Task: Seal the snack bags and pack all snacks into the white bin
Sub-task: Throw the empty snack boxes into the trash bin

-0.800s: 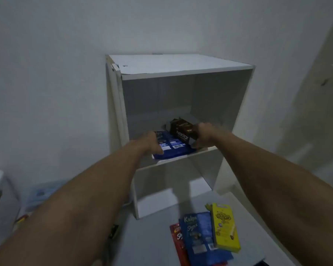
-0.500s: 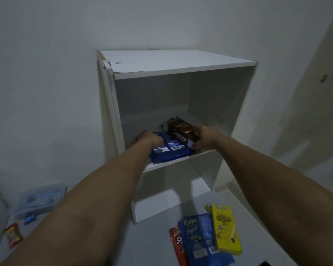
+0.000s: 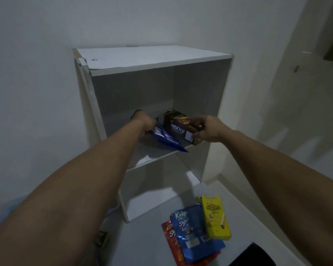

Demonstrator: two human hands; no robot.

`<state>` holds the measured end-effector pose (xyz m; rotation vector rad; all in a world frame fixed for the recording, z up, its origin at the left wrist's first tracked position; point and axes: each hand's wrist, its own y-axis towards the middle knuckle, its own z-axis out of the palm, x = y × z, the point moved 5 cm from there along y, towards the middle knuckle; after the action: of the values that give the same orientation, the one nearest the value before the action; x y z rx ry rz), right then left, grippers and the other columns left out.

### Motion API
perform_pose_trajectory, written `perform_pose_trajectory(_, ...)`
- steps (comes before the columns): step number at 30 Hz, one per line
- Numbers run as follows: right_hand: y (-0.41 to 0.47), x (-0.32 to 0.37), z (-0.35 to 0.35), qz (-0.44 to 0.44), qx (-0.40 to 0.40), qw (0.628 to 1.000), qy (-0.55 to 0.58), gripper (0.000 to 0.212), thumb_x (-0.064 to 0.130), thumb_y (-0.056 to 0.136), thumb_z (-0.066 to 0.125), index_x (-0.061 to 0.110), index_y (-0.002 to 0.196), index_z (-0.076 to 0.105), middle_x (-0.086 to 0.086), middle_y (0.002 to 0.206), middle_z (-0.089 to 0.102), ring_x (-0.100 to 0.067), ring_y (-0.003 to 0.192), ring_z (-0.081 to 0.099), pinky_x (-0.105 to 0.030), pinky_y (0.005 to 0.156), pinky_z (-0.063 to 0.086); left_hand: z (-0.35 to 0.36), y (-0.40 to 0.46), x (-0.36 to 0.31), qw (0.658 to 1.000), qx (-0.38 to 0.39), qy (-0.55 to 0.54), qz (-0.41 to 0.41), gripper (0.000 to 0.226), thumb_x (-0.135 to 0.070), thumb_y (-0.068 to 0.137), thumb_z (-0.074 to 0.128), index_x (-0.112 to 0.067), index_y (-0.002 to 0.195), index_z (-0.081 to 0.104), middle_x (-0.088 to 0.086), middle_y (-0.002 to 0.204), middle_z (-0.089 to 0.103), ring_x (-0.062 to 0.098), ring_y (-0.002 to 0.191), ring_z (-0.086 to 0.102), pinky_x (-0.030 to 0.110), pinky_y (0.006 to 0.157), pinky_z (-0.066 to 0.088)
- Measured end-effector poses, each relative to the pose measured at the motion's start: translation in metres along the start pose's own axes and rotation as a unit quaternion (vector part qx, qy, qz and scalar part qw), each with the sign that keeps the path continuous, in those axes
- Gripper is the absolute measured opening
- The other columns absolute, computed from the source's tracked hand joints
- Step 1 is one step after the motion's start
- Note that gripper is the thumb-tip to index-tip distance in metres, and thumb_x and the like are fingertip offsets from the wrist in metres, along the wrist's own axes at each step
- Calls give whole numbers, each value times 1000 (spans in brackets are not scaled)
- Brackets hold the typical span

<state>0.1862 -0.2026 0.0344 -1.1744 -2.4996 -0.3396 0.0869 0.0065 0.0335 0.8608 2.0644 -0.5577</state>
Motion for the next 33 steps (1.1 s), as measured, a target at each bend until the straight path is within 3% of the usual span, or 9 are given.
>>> perform_pose_trajectory(2,-15,-13,-17,13,3,1000,8,55,23,78,78,25,130,60,-5,121,63,-25,106,61,-31,83,51,7,-10,-20,998,52,28,14,20,16,70,71,-1,68,60,14,75,61,24,61,59,30,48,53)
perform_pose_trajectory(4,-32,-29,-31,32,15,999,32,51,20,78,77,24,126,61,-7,118,60,-25,104,59,-28,72,50,17,-23,-39,988,124,89,13,18,10,79,66,-3,70,59,13,65,59,20,49,58,24,48,50)
perform_pose_trajectory(6,-50,-50,-46,55,19,997,46,42,18,78,74,25,118,64,-7,115,61,-24,102,60,-29,68,51,32,-38,-55,971,190,148,12,16,4,88,58,-6,76,58,8,50,59,12,34,53,15,36,42)
perform_pose_trajectory(10,-89,-104,-75,115,8,991,63,28,18,70,74,30,95,70,-12,108,68,-29,92,67,-39,72,62,74,-62,-86,954,252,158,34,9,1,84,62,-1,93,66,12,74,66,16,58,61,19,40,45)
perform_pose_trajectory(16,-156,-201,-93,195,0,976,95,27,15,67,78,27,90,69,-14,107,69,-31,95,68,-43,76,61,168,-106,-116,926,316,196,69,30,-6,83,70,0,112,65,12,95,64,16,60,60,24,56,49)
perform_pose_trajectory(21,-208,-289,-79,262,14,959,105,31,19,59,79,28,87,69,-13,105,70,-28,91,68,-38,69,61,265,-142,-121,910,348,209,80,15,-2,84,68,-1,99,65,13,85,65,11,34,58,27,55,48)
perform_pose_trajectory(24,-236,-336,-59,297,29,949,106,42,25,53,79,27,93,70,-12,105,69,-28,92,67,-33,69,58,326,-158,-112,898,370,225,84,9,0,83,66,0,92,66,15,86,63,16,40,57,29,55,49)
perform_pose_trajectory(27,-258,-382,-30,325,48,939,103,41,20,64,82,25,102,69,-10,111,66,-26,95,62,-26,71,49,383,-171,-90,885,394,236,71,10,6,81,64,0,89,65,17,84,58,22,53,51,30,52,49)
perform_pose_trajectory(33,-299,-455,50,386,79,912,114,51,22,65,86,19,113,67,-10,116,66,-22,92,57,-25,75,47,478,-195,-26,871,415,262,29,21,11,80,52,-4,65,54,17,67,57,29,54,55,27,45,47)
